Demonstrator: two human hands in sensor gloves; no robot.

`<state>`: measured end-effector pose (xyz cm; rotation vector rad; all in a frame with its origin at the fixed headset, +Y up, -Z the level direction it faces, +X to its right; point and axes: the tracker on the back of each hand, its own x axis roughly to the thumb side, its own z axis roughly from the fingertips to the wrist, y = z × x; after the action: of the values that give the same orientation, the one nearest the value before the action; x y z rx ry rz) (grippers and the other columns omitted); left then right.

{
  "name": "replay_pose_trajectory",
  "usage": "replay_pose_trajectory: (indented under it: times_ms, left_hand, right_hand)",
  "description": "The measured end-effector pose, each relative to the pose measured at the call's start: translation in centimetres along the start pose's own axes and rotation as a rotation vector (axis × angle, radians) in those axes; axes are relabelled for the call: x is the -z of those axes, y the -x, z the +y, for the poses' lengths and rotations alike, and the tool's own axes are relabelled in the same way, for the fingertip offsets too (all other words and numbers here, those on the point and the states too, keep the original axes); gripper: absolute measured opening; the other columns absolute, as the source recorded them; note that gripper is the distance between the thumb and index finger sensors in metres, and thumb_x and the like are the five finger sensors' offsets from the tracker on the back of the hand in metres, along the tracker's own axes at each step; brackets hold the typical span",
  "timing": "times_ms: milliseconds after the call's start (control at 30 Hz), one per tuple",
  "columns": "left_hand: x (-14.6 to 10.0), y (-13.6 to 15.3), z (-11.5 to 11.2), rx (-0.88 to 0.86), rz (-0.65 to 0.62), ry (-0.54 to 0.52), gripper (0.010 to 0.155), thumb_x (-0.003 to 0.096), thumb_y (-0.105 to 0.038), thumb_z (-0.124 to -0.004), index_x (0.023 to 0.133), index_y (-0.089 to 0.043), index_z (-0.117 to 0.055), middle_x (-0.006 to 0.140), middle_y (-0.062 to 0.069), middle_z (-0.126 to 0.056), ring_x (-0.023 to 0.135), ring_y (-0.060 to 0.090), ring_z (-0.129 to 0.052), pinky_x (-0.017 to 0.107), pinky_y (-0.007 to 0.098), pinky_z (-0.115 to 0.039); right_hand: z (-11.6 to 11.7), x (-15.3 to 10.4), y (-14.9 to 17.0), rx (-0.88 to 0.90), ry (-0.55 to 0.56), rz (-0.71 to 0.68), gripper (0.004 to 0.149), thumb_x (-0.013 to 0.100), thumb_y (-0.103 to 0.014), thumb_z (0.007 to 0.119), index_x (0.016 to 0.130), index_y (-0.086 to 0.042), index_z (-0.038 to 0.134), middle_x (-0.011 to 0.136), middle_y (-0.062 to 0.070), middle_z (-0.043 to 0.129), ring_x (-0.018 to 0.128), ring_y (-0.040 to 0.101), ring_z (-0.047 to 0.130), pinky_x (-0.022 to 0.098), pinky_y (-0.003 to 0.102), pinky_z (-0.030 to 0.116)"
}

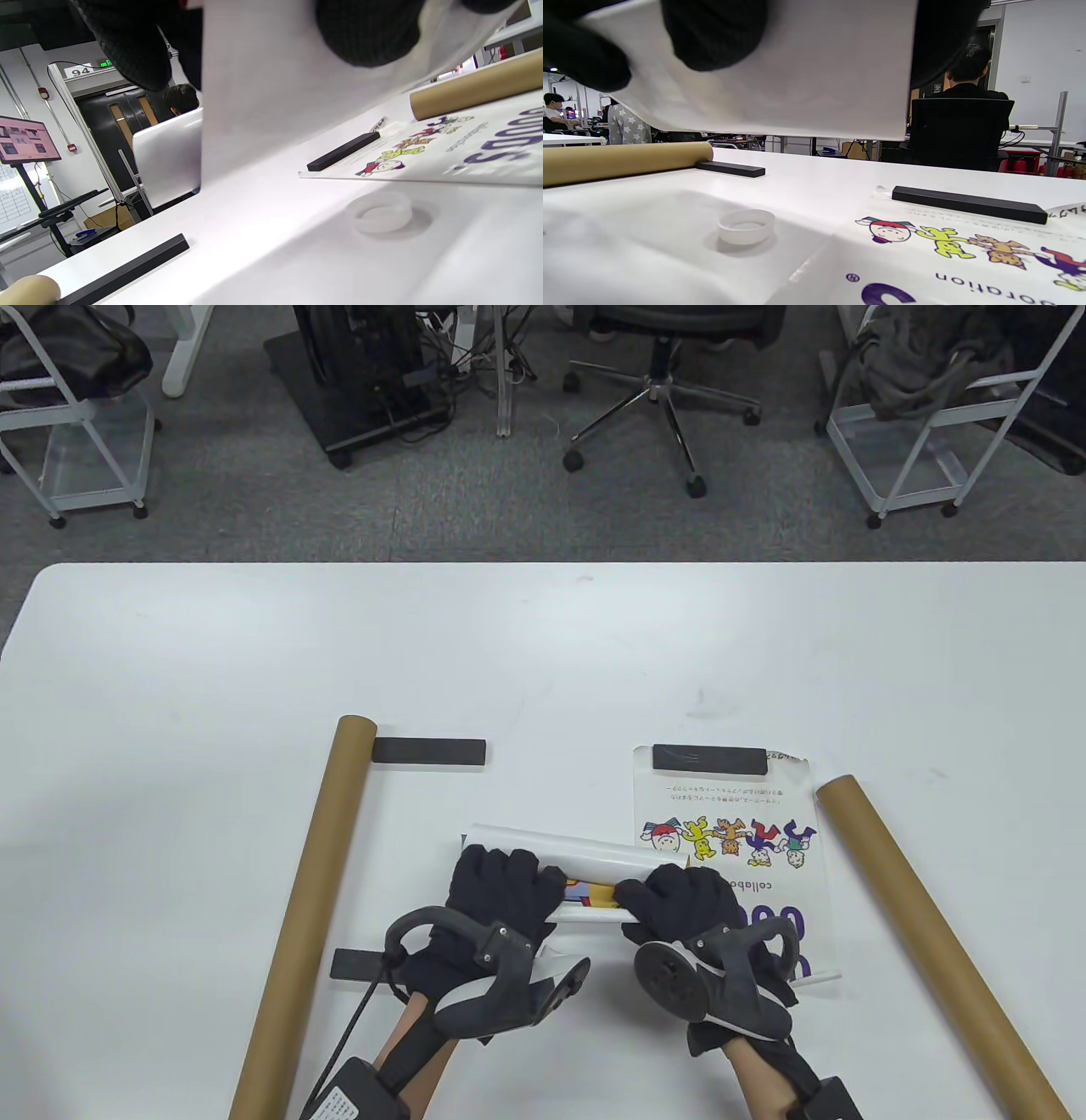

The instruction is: Roll up posters and store in mailing tubes

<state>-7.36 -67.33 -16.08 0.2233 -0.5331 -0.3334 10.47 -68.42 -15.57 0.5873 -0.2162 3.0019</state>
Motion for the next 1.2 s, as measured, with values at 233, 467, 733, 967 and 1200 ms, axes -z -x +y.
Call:
replay_pose_trajectory:
  times_ms: [233, 467, 733, 967, 1200]
  left_hand:
    - [-0.1, 0.2, 0.5, -0.100, 0.004, -0.069, 0.051, 0.0460, -0.047, -0.071, 0.096, -0.039, -0.067, 0.083, -0.014, -0.090, 0.069, 0.012, -0.099, 0.074, 0.045, -0.081]
    - [0.0, 0.0, -0.3, 0.036, 0.011, -0.026, 0.047, 0.0485, -0.048, -0.064, 0.093, -0.039, -0.078, 0.091, -0.009, -0.085, 0.077, 0.018, -0.094, 0.077, 0.050, -0.074]
    - [0.0, 0.3, -0.8, 0.016, 0.026, -0.035, 0.065, 0.0460, -0.048, -0.072, 0.109, -0.035, -0.061, 0.085, -0.012, -0.091, 0.070, 0.013, -0.100, 0.075, 0.046, -0.078]
    - [0.0, 0.6, -1.1, 0.000, 0.032, -0.040, 0.047, 0.0498, -0.043, -0.067, 0.096, -0.036, -0.072, 0.090, -0.011, -0.091, 0.073, 0.013, -0.102, 0.075, 0.046, -0.079]
    - [-0.1, 0.4, -0.8, 0.042, 0.019, -0.028, 0.043, 0.0428, -0.051, -0.079, 0.083, -0.038, -0.072, 0.075, -0.014, -0.089, 0.060, 0.011, -0.096, 0.075, 0.048, -0.078]
  right_hand:
    - [-0.3, -0.2, 1.3, 0.071, 0.096, 0.054, 0.054, 0.042, -0.038, 0.078, 0.094, -0.020, 0.073, 0.073, 0.000, 0.087, 0.056, 0.026, 0.091, 0.064, 0.059, 0.074]
    - [0.0, -0.1, 1.2, 0.046, 0.036, 0.055, 0.051, 0.044, -0.039, 0.077, 0.092, -0.022, 0.075, 0.079, -0.001, 0.092, 0.064, 0.026, 0.097, 0.065, 0.057, 0.074]
    - [0.3, 0.1, 0.6, 0.011, -0.001, 0.026, 0.049, 0.047, -0.034, 0.072, 0.094, -0.021, 0.074, 0.080, 0.001, 0.094, 0.064, 0.027, 0.099, 0.064, 0.058, 0.075]
    - [0.5, 0.2, -0.1, 0.027, -0.037, 0.006, 0.047, 0.053, -0.029, 0.061, 0.098, -0.016, 0.065, 0.080, 0.007, 0.085, 0.061, 0.031, 0.090, 0.063, 0.063, 0.071]
    - [0.5, 0.2, -0.5, -0.018, -0.060, -0.005, 0.055, 0.047, -0.042, 0.075, 0.095, -0.020, 0.064, 0.072, 0.000, 0.083, 0.054, 0.027, 0.086, 0.063, 0.060, 0.073]
